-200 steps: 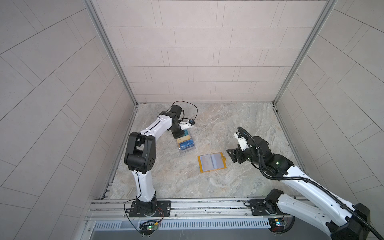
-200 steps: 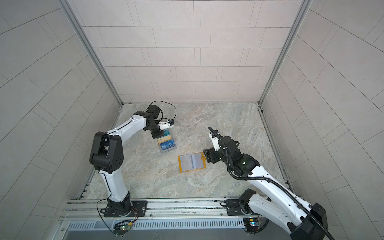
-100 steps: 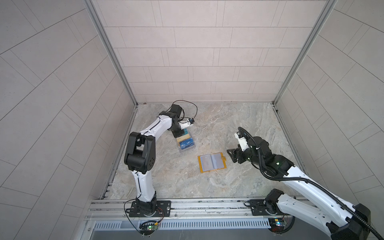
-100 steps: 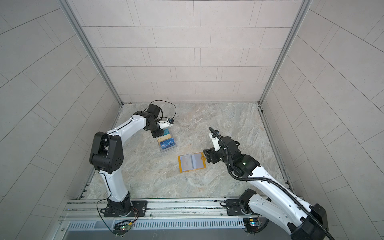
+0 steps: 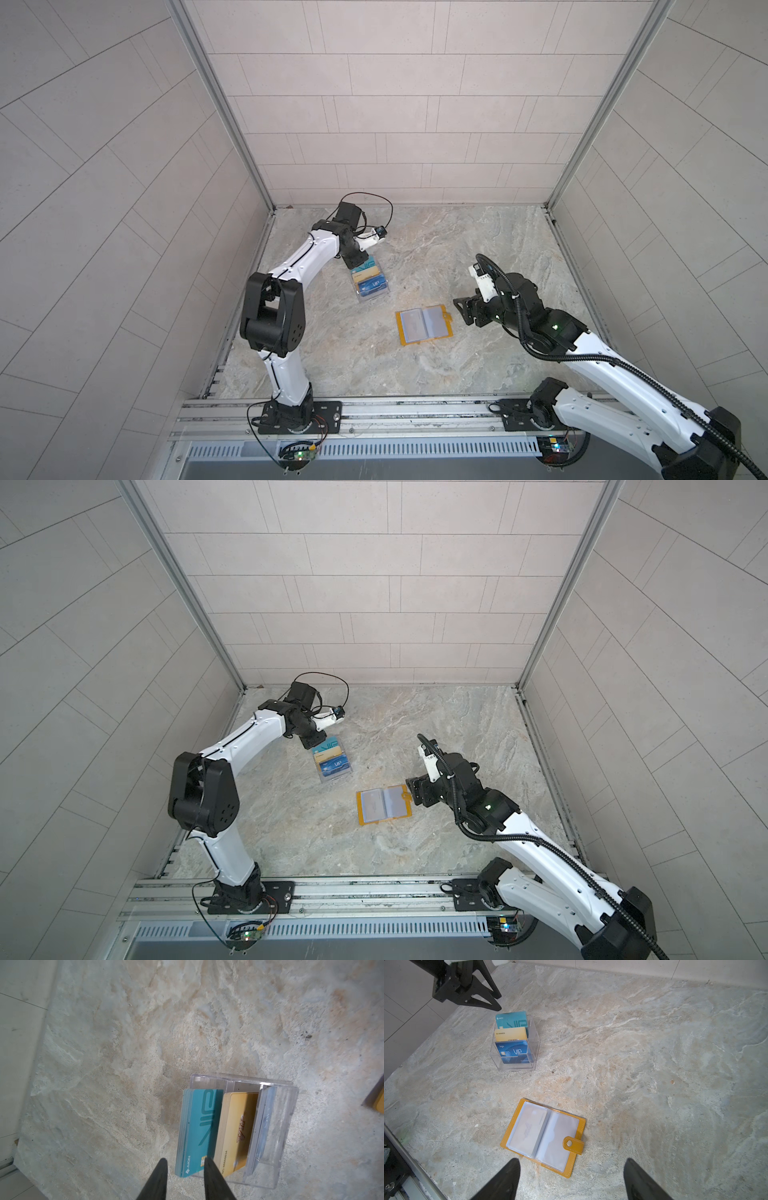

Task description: Take the credit cards out of the card holder

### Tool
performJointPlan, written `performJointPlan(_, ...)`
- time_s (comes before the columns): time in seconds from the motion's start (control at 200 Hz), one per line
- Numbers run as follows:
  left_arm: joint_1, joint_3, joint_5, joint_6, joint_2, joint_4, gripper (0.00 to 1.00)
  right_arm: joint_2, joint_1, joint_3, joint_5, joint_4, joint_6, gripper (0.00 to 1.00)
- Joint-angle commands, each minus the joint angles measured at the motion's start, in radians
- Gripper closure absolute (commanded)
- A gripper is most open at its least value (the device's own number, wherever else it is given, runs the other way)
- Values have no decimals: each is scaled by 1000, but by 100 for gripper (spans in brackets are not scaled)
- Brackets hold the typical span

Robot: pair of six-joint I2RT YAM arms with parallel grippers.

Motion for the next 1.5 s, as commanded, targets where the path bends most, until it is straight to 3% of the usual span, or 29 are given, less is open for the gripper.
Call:
performJointPlan(0.0,5,-5,-66,-66,-73,72,60,3,-4,-11,15,9,15,19)
performJointPlan(0.07,5,-42,-123,-117,-121,143,58,12,-4,-12,18,10,16,19)
performJointPlan(0.34,-53,-216,-157,-374,-341,280,55,76,8,-6,-62,14,14,20)
performJointPlan(0.736,-115,-744,20,-889,-725,644,44,178,59,8,-57,-1,-10,21)
performJointPlan(1.136,-145,-968,6,-1043,-918,703,26,353,224,79,25,30,13,23)
performJointPlan(1.497,-145,-990,-13,-1069,-994,631,23,565,327,134,65,128,34,33)
